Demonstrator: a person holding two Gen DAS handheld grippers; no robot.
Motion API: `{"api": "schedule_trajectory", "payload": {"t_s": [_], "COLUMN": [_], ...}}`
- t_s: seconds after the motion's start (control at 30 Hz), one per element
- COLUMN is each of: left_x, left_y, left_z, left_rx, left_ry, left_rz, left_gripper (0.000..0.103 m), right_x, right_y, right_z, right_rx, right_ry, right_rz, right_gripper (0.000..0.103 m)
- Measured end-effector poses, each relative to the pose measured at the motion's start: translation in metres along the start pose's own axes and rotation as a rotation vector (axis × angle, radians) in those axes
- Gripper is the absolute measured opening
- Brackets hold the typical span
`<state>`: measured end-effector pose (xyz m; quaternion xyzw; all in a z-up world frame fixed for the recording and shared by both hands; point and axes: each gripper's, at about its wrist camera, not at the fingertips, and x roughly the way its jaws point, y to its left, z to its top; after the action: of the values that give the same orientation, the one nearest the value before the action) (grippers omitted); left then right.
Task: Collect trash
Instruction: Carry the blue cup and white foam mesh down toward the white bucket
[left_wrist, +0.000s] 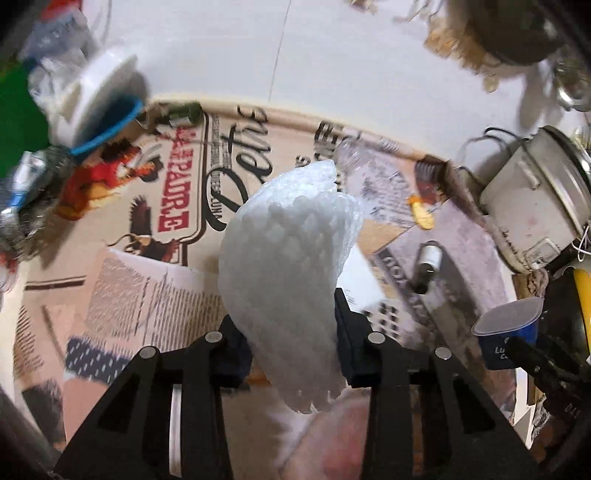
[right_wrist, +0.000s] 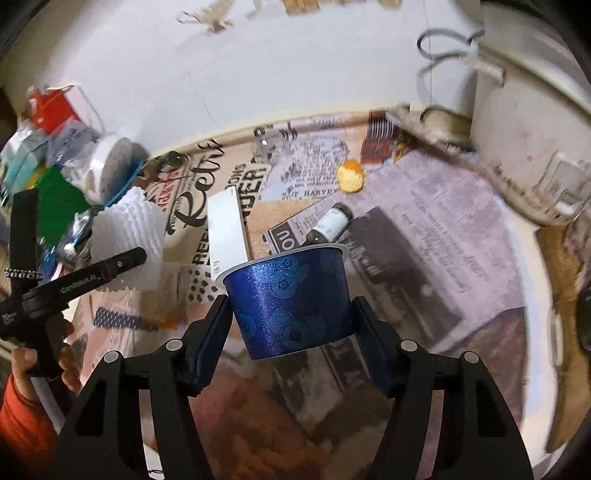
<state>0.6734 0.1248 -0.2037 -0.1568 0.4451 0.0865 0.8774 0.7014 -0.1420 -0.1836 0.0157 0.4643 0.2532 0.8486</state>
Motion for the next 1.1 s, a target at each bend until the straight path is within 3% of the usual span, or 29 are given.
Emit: {"api": "schedule_trajectory", "payload": {"t_s": [0.2,0.47,0.77,1.1], "left_x": [-0.068,-0.145,-0.212,-0.275], "left_y": [-0.037,-0.067,-0.056,-0.005], "left_z": [-0.043,-0.093,-0.136,-0.211], "left_rx": [-0.026,-0.004,0.032,0.141], "left_ry": [-0.076,-0.151,-0.213,-0.192], "left_rz": [0.012,0.008,-0.042,-0.105], "left_gripper": [0.037,0.037,0.037,0.037], "right_x": [-0.06,-0.137,-0.187,-0.21], "right_y": [-0.004,0.018,0.056,0.114], "right_z": [-0.016,-0.048,-0.092,-0.162], "right_rx": [-0.069,-0.176,-0.185,-0.082], "right_ry": [-0.056,-0.168,-0.259,-0.282], "right_rz": [0.034,0.084,0.061,0.004], "right_gripper": [0.062,0.062,0.062,0.062]}}
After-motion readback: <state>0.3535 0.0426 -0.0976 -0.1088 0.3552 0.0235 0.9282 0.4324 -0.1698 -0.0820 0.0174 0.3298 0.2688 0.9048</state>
